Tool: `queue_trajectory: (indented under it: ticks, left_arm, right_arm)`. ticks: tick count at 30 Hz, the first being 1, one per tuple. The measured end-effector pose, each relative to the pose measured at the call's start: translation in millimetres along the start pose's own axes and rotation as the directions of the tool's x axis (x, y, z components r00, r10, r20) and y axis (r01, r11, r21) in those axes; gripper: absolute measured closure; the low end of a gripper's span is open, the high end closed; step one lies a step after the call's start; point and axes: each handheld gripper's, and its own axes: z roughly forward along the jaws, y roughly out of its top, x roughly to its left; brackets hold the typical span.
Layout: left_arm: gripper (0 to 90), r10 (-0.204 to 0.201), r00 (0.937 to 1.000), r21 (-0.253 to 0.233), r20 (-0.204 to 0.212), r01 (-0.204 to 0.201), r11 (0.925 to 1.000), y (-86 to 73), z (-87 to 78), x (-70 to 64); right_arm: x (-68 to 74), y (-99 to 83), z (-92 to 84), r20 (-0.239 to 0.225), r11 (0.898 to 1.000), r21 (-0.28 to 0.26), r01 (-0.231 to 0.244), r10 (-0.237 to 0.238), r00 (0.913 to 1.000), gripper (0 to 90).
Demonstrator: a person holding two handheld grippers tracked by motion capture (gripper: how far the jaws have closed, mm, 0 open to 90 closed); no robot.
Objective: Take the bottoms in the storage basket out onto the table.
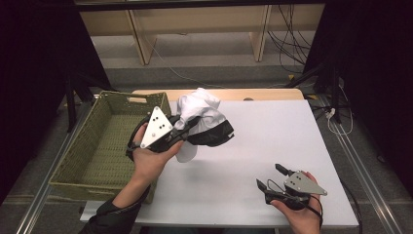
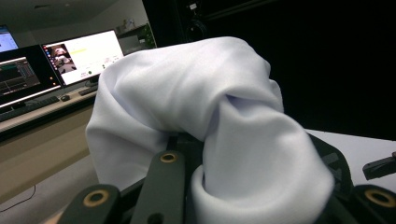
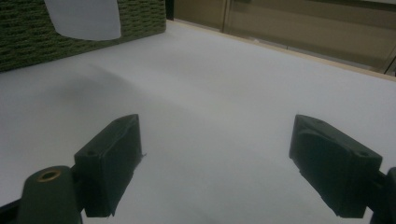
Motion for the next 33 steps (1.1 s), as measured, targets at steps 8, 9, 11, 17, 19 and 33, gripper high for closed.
queue_trajectory:
  ticks: [8,9,11,17,19,33]
  left_arm:
    - [74.6,0.002,1.0,0.011,0.008,-0.002,0.9999,-1.7,2.6,-2.0]
    - [74.5,0.002,1.0,0.011,0.01,-0.002,0.9999,-1.8,2.9,-2.4]
    - [74.6,0.004,0.9999,0.013,0.012,-0.004,0.9999,-2.0,3.4,-3.2]
    - [74.5,0.005,0.9998,0.016,0.018,-0.005,0.9999,-2.6,4.8,-5.3]
    - [74.6,0.005,0.9998,0.017,0.019,-0.005,0.9998,-2.8,5.2,-5.8]
    - [74.5,0.007,0.9997,0.027,0.026,-0.007,0.9996,-5.2,8.3,-7.7]
  right_arm:
    - [-0.2,-0.1,0.2,0.002,1.0,0.0,0.001,-0.001,1.0,17.8]
    - [-0.2,0.0,0.0,0.003,1.0,0.003,0.002,-0.002,1.0,17.7]
    - [-0.3,-0.1,0.1,0.002,1.0,0.003,0.002,-0.002,1.0,17.7]
    - [-0.3,0.0,0.2,0.003,1.0,-0.001,0.001,-0.001,1.0,17.8]
    - [-0.4,-0.1,0.1,0.003,1.0,0.002,0.002,-0.002,1.0,17.8]
    - [-0.5,0.0,-0.1,0.007,1.0,0.0,0.002,-0.002,1.0,17.8]
